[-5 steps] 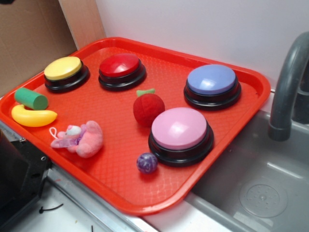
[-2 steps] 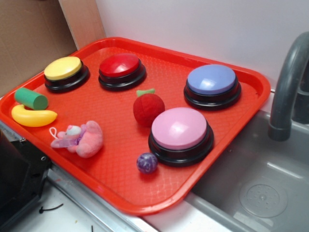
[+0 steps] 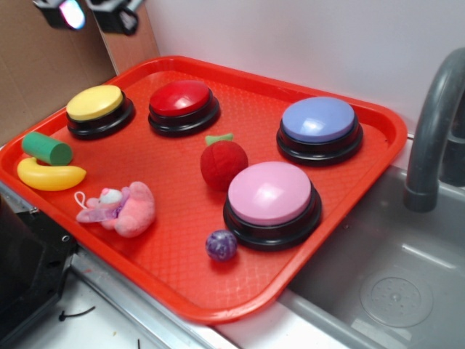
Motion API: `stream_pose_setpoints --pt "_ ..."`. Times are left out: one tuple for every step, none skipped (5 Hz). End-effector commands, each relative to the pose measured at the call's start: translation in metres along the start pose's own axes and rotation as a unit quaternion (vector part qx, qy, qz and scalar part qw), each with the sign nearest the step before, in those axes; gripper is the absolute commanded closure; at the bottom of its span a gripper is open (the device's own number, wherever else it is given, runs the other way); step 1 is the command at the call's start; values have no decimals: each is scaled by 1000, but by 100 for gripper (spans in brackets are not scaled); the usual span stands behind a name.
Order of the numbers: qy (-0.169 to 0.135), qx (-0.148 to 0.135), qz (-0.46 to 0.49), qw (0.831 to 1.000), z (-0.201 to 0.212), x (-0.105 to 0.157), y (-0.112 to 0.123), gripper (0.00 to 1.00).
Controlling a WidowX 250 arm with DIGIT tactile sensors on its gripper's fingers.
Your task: Push the red button.
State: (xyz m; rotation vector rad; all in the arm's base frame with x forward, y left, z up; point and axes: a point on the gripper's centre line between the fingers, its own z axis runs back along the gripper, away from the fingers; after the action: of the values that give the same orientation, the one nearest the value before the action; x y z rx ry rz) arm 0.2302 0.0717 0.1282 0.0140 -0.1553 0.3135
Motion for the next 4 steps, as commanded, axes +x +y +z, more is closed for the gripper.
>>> stream_pose_setpoints --pt "-4 0 -26 1000 -38 2 -6 0" --pt "-12 9 -41 999 -48 5 -11 0" --pt "-11 9 -52 999 -55 10 -17 0" --pt "-22 8 -59 998 -61 17 -23 0"
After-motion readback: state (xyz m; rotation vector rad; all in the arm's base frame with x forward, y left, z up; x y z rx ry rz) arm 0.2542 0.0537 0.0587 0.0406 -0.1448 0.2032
